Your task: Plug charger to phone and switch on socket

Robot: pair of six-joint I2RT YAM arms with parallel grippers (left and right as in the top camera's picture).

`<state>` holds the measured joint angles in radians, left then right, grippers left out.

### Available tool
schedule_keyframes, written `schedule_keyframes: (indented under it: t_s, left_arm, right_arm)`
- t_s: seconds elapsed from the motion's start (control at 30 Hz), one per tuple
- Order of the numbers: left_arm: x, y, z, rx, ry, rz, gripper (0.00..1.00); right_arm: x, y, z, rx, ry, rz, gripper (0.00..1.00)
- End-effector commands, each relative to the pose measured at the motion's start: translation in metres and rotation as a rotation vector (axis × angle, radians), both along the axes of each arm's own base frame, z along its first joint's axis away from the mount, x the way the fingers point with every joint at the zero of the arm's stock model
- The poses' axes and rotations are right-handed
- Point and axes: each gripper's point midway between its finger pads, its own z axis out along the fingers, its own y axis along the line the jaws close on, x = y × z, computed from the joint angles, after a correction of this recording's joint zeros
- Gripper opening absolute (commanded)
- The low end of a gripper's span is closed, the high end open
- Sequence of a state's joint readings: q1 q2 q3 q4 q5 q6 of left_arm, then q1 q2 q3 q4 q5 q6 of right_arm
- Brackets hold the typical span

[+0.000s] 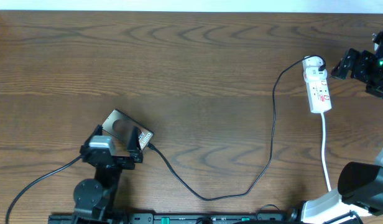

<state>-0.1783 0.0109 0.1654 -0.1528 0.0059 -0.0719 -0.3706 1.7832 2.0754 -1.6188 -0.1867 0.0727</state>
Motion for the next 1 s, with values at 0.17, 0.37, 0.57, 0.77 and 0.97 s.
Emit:
schedule_keyframes:
  t_s: [0.17, 0.37, 0.57, 0.77, 0.97]
  left_arm:
    - [0.001, -0.024, -0.056, 0.208, 0.067, -0.167, 0.93]
    - [0.001, -0.024, -0.056, 0.192, 0.072, -0.161, 0.93]
    - [0.001, -0.024, -0.055, 0.178, 0.070, -0.159, 0.93]
    - [0.001, -0.024, -0.055, 0.178, 0.070, -0.159, 0.93]
    - [0.001, -0.024, -0.055, 0.178, 0.070, -0.159, 0.93]
  right_arm:
    - [0.001, 0.002, 0.005, 0.003, -0.017, -0.006, 0.99]
    - [0.001, 0.002, 0.005, 0.003, -0.017, -0.006, 0.99]
    - [0.001, 0.002, 0.005, 0.003, -0.017, -0.006, 0.99]
    - [0.001, 0.002, 0.005, 0.003, -0.017, -0.006, 0.99]
    - [0.001, 0.002, 0.005, 0.003, -0.017, -0.006, 0.99]
